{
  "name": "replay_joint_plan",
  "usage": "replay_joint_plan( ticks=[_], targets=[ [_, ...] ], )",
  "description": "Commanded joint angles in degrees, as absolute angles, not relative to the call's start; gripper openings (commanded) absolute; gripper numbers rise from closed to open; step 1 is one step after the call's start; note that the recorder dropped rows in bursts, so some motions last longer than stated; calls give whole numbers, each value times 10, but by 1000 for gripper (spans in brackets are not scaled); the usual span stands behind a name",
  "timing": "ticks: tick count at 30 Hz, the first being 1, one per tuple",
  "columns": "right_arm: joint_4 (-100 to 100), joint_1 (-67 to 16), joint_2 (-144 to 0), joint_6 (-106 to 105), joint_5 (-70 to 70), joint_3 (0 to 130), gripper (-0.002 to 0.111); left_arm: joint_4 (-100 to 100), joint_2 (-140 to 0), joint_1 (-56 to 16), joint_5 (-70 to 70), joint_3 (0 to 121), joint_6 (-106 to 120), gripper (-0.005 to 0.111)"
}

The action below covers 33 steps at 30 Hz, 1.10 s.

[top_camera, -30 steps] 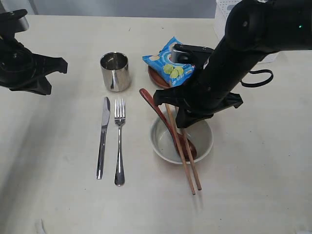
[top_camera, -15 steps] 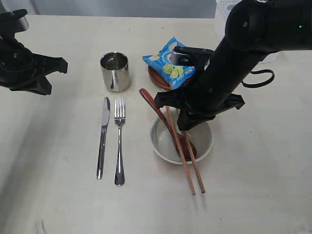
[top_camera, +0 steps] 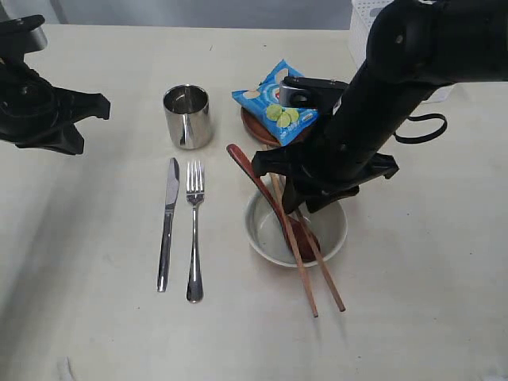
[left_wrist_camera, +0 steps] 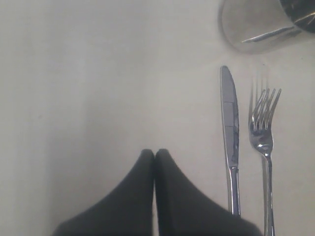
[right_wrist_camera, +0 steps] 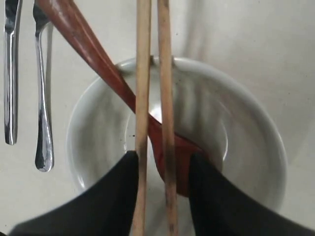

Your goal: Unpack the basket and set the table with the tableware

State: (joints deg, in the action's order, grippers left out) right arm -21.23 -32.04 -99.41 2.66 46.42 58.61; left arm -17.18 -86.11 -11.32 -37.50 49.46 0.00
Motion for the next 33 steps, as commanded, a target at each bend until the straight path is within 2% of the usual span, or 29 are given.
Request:
replay_joint_plan(
  ticks=[1,11,18,33],
  targets=[
    [-217,-322,-995,24,468,585,34,-173,-860,-117,-374,490,0,0],
    [-221,-347,-995,39,469,585,34,-173,-860,-117,-374,490,0,0],
    [-52,-395,-995,167,453,586,34,-173,-860,-117,-374,490,0,0],
    [-61,-395,-931,163,449,586,34,-176,-860,-117,-372,490,0,0]
  ],
)
